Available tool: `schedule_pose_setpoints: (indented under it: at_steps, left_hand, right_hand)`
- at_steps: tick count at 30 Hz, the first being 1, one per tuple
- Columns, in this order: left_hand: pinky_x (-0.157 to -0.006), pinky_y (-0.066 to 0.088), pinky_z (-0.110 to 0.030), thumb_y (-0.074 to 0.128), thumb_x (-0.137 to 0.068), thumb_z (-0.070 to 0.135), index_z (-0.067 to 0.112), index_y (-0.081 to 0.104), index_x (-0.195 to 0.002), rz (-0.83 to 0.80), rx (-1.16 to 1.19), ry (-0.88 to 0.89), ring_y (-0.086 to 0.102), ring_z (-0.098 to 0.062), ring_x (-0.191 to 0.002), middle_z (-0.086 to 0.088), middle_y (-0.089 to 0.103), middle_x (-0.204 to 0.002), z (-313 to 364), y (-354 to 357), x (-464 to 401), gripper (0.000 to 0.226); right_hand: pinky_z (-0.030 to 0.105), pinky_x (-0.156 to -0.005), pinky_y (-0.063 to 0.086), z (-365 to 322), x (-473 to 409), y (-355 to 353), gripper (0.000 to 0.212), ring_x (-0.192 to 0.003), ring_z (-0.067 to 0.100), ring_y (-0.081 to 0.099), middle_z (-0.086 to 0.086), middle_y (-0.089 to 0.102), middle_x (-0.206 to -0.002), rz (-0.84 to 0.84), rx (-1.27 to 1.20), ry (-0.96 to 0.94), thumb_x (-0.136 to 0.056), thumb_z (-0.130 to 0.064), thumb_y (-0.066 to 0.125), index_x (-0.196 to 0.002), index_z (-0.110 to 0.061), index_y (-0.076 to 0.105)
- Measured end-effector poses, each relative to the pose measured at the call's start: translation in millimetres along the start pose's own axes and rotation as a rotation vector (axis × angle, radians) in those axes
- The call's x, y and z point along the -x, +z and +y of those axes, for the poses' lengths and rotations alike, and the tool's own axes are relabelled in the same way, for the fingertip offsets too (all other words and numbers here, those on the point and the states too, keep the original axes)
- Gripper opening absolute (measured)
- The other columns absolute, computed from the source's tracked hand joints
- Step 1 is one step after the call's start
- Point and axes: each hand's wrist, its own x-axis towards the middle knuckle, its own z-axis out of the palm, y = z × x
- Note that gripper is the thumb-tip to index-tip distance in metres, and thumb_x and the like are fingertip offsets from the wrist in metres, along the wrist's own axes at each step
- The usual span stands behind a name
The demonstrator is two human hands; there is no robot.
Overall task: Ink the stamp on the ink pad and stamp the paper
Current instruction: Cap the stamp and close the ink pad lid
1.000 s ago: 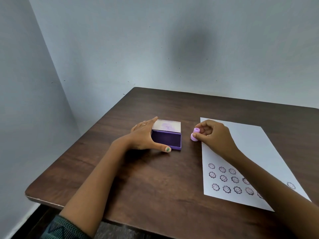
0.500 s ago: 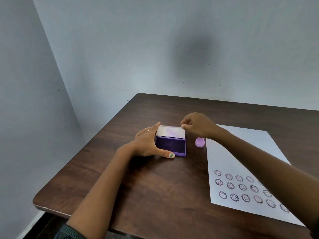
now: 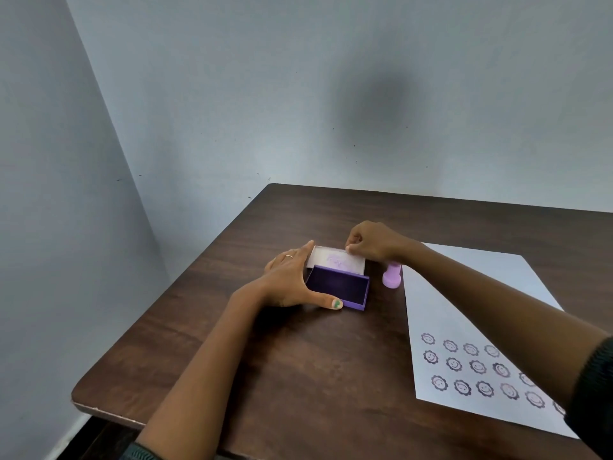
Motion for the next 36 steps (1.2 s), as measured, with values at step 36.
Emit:
schedule_pose_setpoints:
  at_steps: [36]
  left_hand:
    - [-0.113, 0.012, -0.039, 0.073, -0.056, 0.07, 0.043, 0.028, -0.138, 0.045, 0.025, 0.044, 0.016, -0.017, -0.141, 0.007, 0.026, -0.151, 2, -1, 4, 0.098]
  right_hand:
    - [0.034, -0.068, 0.048, -25, 97, 19, 0.014, -0.087, 0.021, 0.058, 0.003, 0.067, -0.096, 0.341, 0.222, -0.3, -0.084, -0.018, 0.055, -0.096, -0.018, 0.062]
